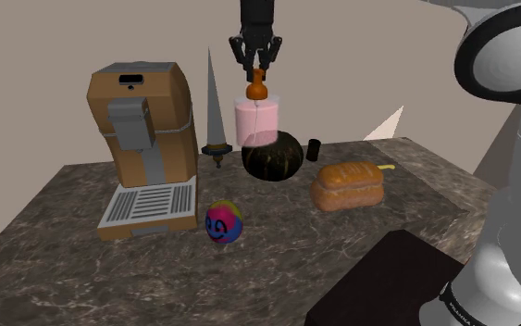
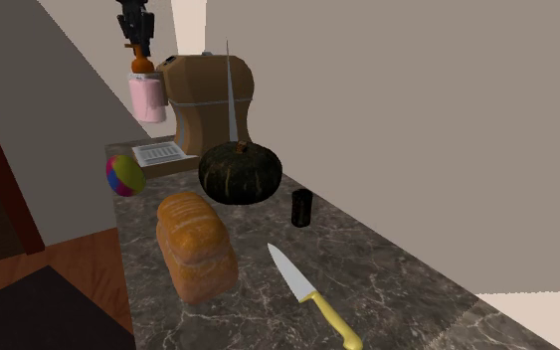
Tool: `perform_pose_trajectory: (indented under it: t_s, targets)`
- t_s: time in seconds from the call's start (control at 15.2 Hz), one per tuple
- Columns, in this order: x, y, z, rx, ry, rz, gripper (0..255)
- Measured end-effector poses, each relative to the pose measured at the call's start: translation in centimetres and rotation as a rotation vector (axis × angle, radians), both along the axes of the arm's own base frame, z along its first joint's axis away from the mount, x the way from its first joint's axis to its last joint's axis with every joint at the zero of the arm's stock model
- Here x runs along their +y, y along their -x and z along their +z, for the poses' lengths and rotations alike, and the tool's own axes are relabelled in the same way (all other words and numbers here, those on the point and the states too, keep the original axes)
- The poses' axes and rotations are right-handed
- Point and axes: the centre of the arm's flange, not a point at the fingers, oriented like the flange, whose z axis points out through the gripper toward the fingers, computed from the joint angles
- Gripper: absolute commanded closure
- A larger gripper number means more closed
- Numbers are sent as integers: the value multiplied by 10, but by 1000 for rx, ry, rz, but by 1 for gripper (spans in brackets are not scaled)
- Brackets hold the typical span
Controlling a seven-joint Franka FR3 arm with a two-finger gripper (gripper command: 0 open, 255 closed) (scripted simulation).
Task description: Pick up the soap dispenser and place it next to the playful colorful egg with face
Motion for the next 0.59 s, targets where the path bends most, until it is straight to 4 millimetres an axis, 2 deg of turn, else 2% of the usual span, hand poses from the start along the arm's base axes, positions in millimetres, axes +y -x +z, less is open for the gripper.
perform_pose_trajectory:
  t_s: [0.2, 0.59]
  targets:
    - [12, -1, -10, 1, 0, 0, 255]
    - [15, -1, -42, 1, 0, -1, 255]
